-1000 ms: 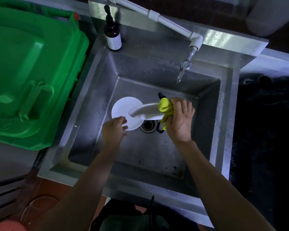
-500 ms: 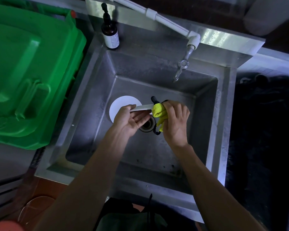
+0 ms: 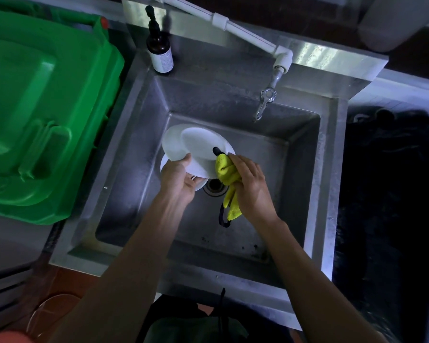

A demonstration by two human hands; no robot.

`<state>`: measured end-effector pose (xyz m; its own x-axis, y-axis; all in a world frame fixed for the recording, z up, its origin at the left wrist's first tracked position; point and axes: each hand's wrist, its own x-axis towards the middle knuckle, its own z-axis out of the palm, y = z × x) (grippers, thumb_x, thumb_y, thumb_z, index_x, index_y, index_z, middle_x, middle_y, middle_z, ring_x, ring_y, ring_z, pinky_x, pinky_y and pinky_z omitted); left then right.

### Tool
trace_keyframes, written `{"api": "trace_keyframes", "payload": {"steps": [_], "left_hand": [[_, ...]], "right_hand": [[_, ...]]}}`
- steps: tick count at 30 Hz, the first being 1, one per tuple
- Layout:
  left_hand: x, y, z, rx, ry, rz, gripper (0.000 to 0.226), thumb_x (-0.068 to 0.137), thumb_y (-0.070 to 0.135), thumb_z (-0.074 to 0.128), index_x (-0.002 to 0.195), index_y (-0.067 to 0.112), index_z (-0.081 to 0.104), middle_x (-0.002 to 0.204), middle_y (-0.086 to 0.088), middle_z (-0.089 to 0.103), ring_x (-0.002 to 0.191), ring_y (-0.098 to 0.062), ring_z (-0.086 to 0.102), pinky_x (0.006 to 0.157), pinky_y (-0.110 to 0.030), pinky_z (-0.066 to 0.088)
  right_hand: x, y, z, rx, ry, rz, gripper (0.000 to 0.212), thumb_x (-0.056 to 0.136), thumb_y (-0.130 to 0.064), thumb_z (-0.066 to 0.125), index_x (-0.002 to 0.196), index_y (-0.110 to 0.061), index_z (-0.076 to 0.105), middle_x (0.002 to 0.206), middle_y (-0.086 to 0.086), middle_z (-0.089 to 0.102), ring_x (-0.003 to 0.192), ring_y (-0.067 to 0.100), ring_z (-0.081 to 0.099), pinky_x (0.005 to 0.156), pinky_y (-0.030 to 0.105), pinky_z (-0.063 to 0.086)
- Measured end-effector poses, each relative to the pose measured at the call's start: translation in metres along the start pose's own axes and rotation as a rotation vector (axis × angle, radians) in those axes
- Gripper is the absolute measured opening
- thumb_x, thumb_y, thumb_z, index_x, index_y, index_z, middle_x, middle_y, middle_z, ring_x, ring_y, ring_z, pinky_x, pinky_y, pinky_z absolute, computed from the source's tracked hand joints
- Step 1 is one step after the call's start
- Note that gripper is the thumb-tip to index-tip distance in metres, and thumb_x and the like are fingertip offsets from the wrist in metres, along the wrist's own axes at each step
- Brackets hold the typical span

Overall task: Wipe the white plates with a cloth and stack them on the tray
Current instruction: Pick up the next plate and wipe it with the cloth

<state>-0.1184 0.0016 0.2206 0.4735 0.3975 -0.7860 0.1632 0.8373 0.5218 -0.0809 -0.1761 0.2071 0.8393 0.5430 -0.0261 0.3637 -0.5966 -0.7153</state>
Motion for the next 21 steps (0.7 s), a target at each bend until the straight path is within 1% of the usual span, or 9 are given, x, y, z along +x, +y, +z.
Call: {"api": "trace_keyframes", "payload": {"steps": [1,3,6,8,11,13,16,19,21], "left_hand": [[-0.001,-0.001,-0.001,0.007,-0.010,0.006,0.018,0.098,0.003,0.061,0.112,0.014,0.064,0.106,-0.011,0.075,0.095,-0.029,0.073,0.069,-0.047,0.063],[-0.005,-0.003,-0.001,0.036,-0.041,0.009,0.020,0.099,0.006,0.059,0.118,0.013,0.063,0.112,-0.013,0.073,0.101,-0.032,0.069,0.074,-0.046,0.062],[-0.011,-0.004,0.000,0.079,-0.096,0.020,0.031,0.102,0.011,0.054,0.133,0.009,0.059,0.126,-0.018,0.068,0.114,-0.038,0.066,0.096,-0.054,0.055],[-0.011,-0.004,-0.002,0.106,-0.135,0.035,0.039,0.103,0.013,0.051,0.140,0.006,0.055,0.134,-0.021,0.064,0.122,-0.040,0.062,0.104,-0.058,0.049],[-0.011,-0.003,-0.004,0.101,-0.150,0.036,0.039,0.103,0.017,0.050,0.140,0.005,0.056,0.134,-0.021,0.064,0.122,-0.039,0.063,0.098,-0.052,0.055],[-0.014,-0.001,-0.002,0.089,-0.144,0.033,0.038,0.104,0.018,0.050,0.139,0.005,0.057,0.131,-0.021,0.066,0.115,-0.037,0.067,0.088,-0.046,0.060],[-0.016,0.001,0.002,0.059,-0.113,0.028,0.037,0.103,0.019,0.052,0.138,0.005,0.058,0.127,-0.019,0.068,0.102,-0.030,0.070,0.081,-0.041,0.061],[-0.014,0.003,0.004,0.032,-0.078,0.015,0.038,0.103,0.020,0.053,0.139,0.006,0.057,0.129,-0.019,0.066,0.111,-0.034,0.067,0.085,-0.042,0.059],[-0.014,0.002,0.002,0.019,-0.069,0.002,0.040,0.103,0.019,0.054,0.140,0.005,0.057,0.134,-0.021,0.064,0.116,-0.037,0.065,0.087,-0.043,0.058]], "right_hand": [[0.004,-0.005,0.000,0.051,-0.012,0.047,0.068,0.081,0.005,0.049,0.146,-0.018,0.045,0.139,0.006,0.052,0.126,0.026,0.046,0.107,0.047,0.039],[0.012,-0.015,-0.001,0.125,-0.028,0.109,0.066,0.080,0.005,0.051,0.140,-0.021,0.045,0.135,0.005,0.055,0.121,0.025,0.047,0.104,0.048,0.041],[0.019,-0.028,-0.002,0.157,-0.008,0.076,0.057,0.080,0.005,0.054,0.133,-0.017,0.055,0.135,0.003,0.058,0.120,0.024,0.051,0.101,0.047,0.044],[0.020,-0.030,-0.001,0.134,-0.024,0.057,0.059,0.081,0.005,0.055,0.136,-0.017,0.057,0.142,0.002,0.055,0.128,0.025,0.050,0.104,0.049,0.042],[0.019,-0.029,0.003,0.090,-0.066,0.012,0.060,0.084,0.005,0.058,0.141,-0.015,0.056,0.147,0.006,0.052,0.137,0.029,0.046,0.110,0.052,0.038],[0.018,-0.029,0.008,0.050,-0.074,-0.033,0.058,0.085,0.004,0.058,0.141,-0.013,0.056,0.148,0.007,0.051,0.139,0.031,0.044,0.111,0.053,0.036],[0.011,-0.032,0.018,-0.010,-0.068,-0.049,0.061,0.085,-0.003,0.053,0.144,-0.018,0.053,0.152,0.004,0.047,0.143,0.030,0.037,0.114,0.055,0.032],[0.001,-0.036,0.030,-0.041,-0.052,-0.032,0.062,0.086,-0.011,0.048,0.147,-0.024,0.048,0.156,-0.001,0.042,0.146,0.027,0.031,0.114,0.051,0.031],[-0.005,-0.035,0.034,-0.030,-0.043,-0.010,0.061,0.088,-0.014,0.044,0.148,-0.023,0.047,0.157,0.000,0.040,0.148,0.027,0.029,0.117,0.050,0.030]]}}
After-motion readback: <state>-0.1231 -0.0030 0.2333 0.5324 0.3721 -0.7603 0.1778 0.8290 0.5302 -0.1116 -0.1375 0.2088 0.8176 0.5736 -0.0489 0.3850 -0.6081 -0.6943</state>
